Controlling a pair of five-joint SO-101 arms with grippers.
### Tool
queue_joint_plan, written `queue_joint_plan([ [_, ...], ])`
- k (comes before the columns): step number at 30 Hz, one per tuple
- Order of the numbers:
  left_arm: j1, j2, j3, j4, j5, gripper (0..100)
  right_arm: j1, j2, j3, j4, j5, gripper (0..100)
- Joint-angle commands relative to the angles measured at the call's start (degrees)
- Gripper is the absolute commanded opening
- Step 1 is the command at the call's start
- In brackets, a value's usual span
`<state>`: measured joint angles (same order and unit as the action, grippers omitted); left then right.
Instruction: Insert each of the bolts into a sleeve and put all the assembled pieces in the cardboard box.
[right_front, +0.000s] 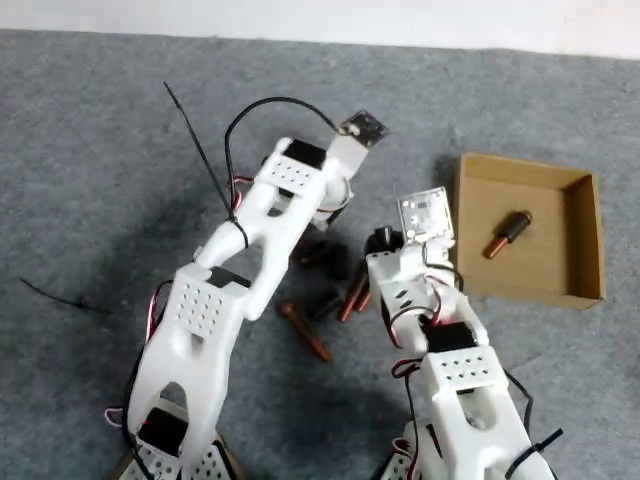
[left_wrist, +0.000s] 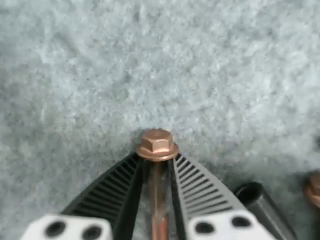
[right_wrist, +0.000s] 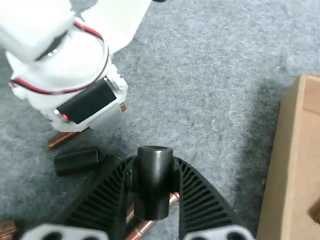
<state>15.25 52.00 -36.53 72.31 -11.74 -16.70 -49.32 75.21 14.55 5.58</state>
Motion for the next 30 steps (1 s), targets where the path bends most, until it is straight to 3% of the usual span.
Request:
queue_joint_plan([
  [1,-1.7,-0.5,-1.5,2.5,1.9,0,0.8,-1.6,-0.1,-2.1,0.4,0.3],
  [10,-9.9,-6.0,-1.1,2.5,13.0,0,0.8,-1.7,0.0,-2.1,0.5,0.3],
  [21,-9.2,-7.3,-1.0,4.7,13.7,0,0.8,-1.7,0.2,-3.3,0.5,0.3],
  [26,-9.1,-12.8,6.5,2.5,13.8,0,0.9,-1.6,3.5,-8.8,0.5,0.3],
  [30,-9.1,-20.4,19.0,-5.6,14.0,0,0.9,-1.6,4.4,-10.9,0.5,0.3],
])
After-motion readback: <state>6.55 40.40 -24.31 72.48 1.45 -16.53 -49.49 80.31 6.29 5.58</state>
